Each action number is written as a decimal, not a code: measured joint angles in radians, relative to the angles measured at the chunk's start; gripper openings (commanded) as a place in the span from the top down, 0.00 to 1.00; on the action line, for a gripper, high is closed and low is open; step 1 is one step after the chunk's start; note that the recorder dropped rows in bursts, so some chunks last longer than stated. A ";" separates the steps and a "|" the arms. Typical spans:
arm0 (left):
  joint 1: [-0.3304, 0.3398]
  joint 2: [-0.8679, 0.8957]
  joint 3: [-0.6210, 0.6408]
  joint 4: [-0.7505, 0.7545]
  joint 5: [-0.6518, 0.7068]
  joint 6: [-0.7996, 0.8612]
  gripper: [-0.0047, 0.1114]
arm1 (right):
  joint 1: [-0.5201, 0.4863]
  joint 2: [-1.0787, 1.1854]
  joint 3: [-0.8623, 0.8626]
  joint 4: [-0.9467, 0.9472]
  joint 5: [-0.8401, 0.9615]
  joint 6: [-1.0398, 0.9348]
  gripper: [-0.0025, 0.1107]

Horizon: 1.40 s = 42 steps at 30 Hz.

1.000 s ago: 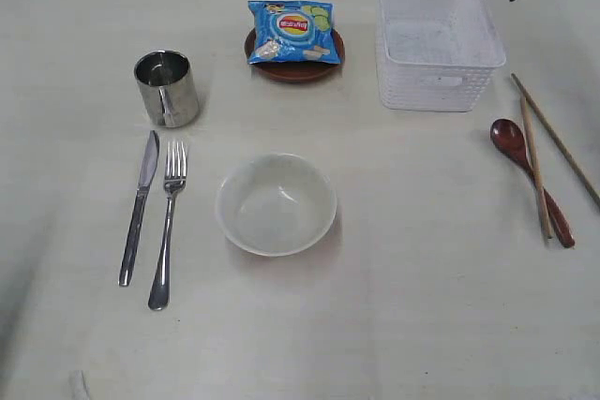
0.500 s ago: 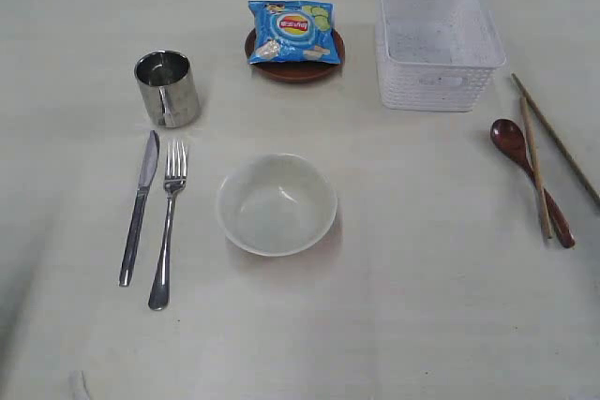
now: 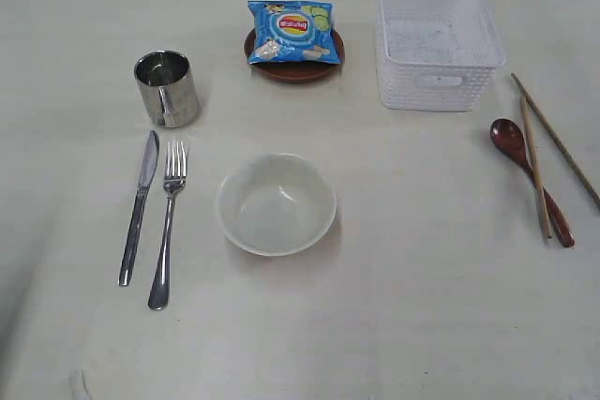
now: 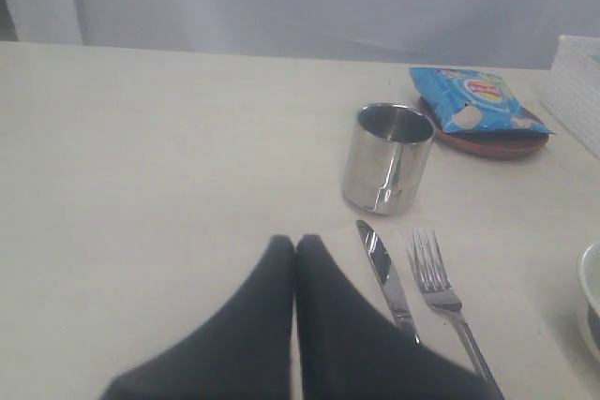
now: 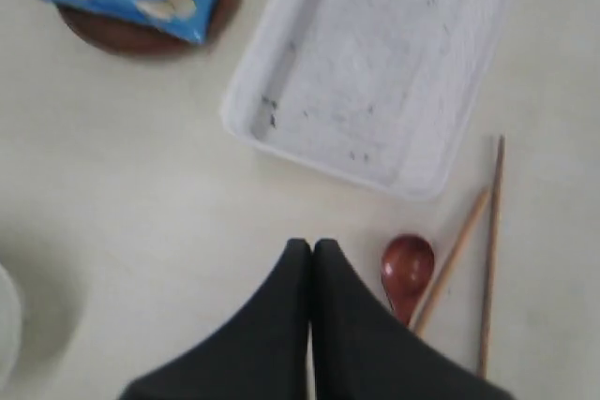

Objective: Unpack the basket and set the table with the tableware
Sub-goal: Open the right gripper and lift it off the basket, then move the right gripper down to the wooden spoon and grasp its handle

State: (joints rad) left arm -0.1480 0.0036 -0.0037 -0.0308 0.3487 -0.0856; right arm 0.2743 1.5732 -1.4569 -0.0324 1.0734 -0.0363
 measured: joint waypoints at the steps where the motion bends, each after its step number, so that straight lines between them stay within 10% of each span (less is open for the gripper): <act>1: 0.000 0.000 0.000 0.000 0.000 0.000 0.96 | 0.000 -0.014 0.050 -0.020 -0.015 0.012 0.98; 18: 0.000 0.000 0.000 0.000 0.000 0.000 0.96 | -0.174 -0.053 0.449 -0.070 -0.083 0.168 0.97; 27: 0.000 0.000 0.000 0.000 0.000 0.000 0.96 | -0.217 0.040 0.471 0.011 -0.094 0.089 0.58; 42: 0.000 0.000 0.000 0.000 0.000 0.000 0.96 | -0.217 0.206 0.471 0.067 -0.205 0.036 0.75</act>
State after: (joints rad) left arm -0.1480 0.0036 -0.0037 -0.0308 0.3487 -0.0856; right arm 0.0576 1.7793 -0.9864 0.0350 0.8685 0.0000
